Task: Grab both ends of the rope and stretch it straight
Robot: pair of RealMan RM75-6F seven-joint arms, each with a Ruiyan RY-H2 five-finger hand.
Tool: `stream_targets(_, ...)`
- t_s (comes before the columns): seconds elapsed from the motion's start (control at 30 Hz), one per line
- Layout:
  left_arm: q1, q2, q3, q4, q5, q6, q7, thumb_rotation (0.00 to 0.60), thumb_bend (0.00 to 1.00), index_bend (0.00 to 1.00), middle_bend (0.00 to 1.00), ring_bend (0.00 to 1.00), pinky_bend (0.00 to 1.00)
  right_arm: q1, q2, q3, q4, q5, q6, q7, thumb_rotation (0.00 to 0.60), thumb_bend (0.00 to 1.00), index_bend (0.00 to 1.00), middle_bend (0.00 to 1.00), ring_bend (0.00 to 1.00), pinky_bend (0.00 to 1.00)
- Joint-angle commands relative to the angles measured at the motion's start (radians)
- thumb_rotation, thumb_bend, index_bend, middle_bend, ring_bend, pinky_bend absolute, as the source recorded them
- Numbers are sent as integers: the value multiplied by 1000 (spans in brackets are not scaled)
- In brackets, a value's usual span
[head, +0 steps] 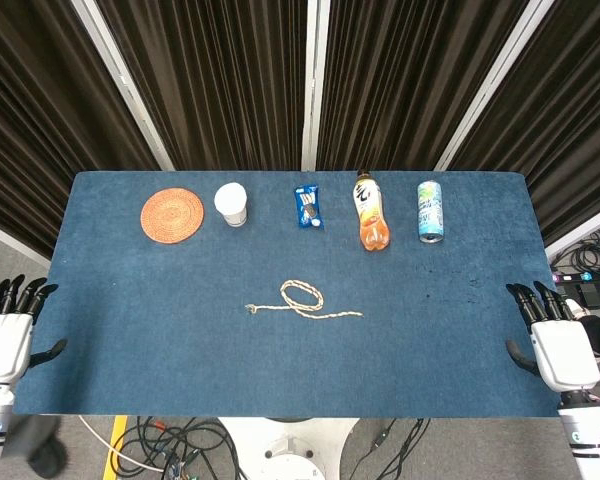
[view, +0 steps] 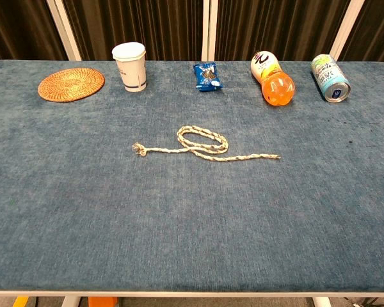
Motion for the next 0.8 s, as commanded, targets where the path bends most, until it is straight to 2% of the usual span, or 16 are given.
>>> stream_targets(0.03, -1, -2, 1, 3, -3, -5, -2, 600, 116, 193, 128, 18, 0, 1, 1, 1, -5, -1, 2, -6, 600, 254, 78, 121, 12, 130)
stream_targets(0.3, -2, -4, 10, 2, 9, -8, -7, 600, 117, 194, 128, 18, 0, 0, 36, 6, -38, -22, 25, -17, 600, 254, 78, 121, 12, 129)
stream_targets(0.43, -41, -5, 9, -8, 48, -45, -10, 600, 116, 193, 128, 18, 0, 6, 62, 14, -59, -29, 29, -22, 600, 254, 79, 121, 12, 129)
stream_targets(0.63, -211, -10, -29, -24, 104, -243, -64, 600, 132, 238, 155, 24, 0, 31, 83, 26, -83, -40, 10, -34, 600, 254, 79, 121, 12, 129)
stream_targets(0.8, -386, -92, -89, 36, 85, -436, -110, 600, 179, 319, 238, 112, 29, 42, 94, 30, -107, -42, 2, -57, 600, 254, 78, 121, 12, 129)
